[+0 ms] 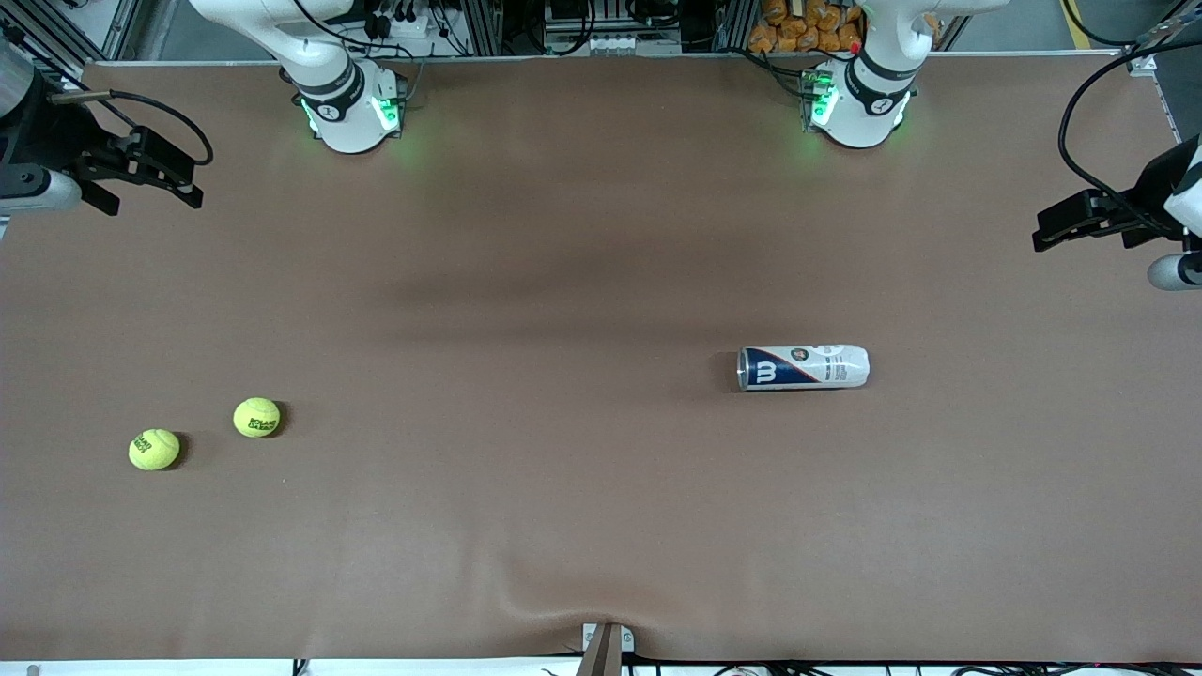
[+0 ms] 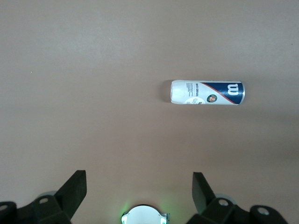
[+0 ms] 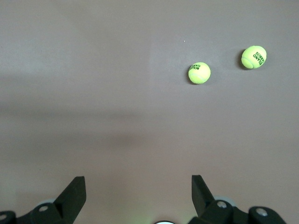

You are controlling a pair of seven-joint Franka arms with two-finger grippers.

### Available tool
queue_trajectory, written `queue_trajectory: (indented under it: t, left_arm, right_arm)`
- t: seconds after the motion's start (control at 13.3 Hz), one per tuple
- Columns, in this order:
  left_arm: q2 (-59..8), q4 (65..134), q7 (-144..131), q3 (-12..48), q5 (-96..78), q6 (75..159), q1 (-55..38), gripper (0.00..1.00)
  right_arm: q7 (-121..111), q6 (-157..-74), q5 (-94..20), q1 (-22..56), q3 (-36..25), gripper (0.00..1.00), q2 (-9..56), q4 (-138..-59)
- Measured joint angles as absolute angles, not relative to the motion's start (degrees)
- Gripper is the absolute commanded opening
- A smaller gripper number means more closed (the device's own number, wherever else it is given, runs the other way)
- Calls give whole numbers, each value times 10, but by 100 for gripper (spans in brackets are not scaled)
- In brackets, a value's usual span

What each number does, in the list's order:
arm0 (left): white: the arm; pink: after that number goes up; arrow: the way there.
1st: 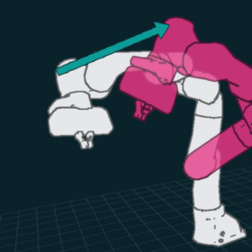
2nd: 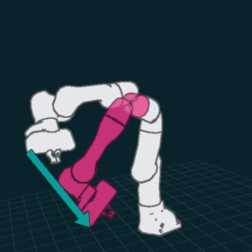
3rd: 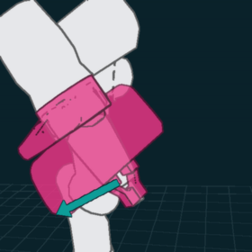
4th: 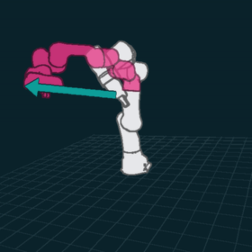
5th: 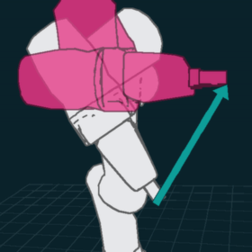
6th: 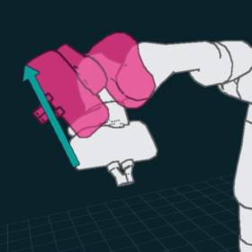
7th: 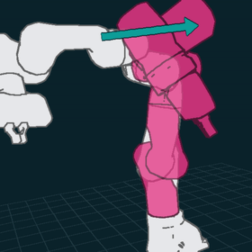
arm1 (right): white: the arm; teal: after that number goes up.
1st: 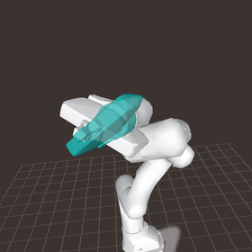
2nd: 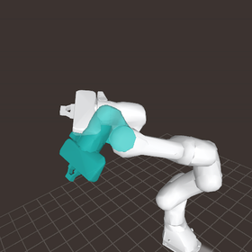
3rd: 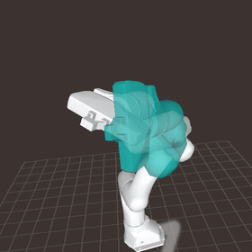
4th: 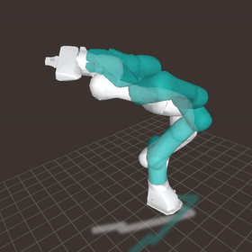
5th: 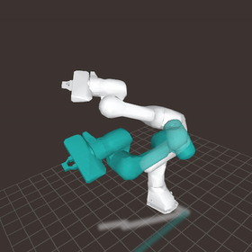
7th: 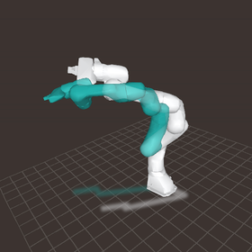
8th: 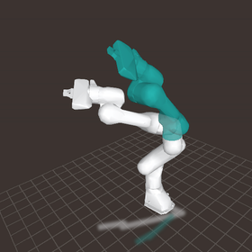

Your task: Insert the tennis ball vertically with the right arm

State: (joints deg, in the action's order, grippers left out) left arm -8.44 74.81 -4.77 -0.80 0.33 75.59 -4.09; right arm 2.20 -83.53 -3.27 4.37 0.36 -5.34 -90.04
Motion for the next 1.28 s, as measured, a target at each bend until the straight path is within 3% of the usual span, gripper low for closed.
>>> queue_trajectory:
  t: [0.68,1.28]
  left_arm:
    - [-112,753,14,5,-1,755,-52,100]
    - [-234,760,178,14,126,762,-204,100]
  right_arm:
    - [22,-827,-30,38,-1,100,-52,-900]
    - [22,-826,-19,37,-1,100,-46,-900]
